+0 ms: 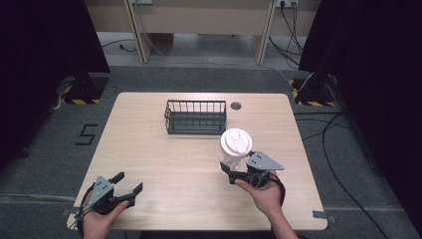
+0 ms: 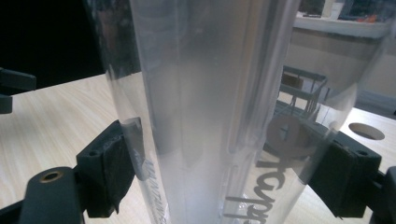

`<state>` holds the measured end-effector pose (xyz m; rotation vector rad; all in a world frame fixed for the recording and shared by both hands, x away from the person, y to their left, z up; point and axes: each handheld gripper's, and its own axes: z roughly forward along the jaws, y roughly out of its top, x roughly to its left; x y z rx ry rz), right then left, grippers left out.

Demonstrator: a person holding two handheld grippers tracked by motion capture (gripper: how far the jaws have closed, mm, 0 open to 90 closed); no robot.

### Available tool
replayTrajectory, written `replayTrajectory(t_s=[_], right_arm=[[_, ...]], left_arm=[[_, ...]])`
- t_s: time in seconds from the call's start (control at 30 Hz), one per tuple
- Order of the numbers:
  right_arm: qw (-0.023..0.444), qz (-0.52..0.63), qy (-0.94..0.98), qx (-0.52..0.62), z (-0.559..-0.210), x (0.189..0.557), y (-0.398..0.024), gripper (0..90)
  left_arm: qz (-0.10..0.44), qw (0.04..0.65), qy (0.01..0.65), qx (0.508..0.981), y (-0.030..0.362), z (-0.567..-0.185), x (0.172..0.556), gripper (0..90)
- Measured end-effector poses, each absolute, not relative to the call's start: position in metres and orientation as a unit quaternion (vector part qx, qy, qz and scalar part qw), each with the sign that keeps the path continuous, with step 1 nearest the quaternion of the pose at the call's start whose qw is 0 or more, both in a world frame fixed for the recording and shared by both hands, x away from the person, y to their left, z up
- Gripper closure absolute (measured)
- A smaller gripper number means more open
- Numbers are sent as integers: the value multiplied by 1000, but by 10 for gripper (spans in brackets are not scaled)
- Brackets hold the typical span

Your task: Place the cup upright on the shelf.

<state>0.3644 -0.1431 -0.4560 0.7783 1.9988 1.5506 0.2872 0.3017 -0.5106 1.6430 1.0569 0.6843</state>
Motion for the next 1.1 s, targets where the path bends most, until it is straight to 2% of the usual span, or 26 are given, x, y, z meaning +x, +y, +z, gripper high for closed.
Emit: replayTrajectory(t_s=[1.1], right_arm=[[255, 572, 723, 291, -439, 399, -125, 184]], left_arm=[[285, 514, 441, 678, 303, -510, 287, 173]])
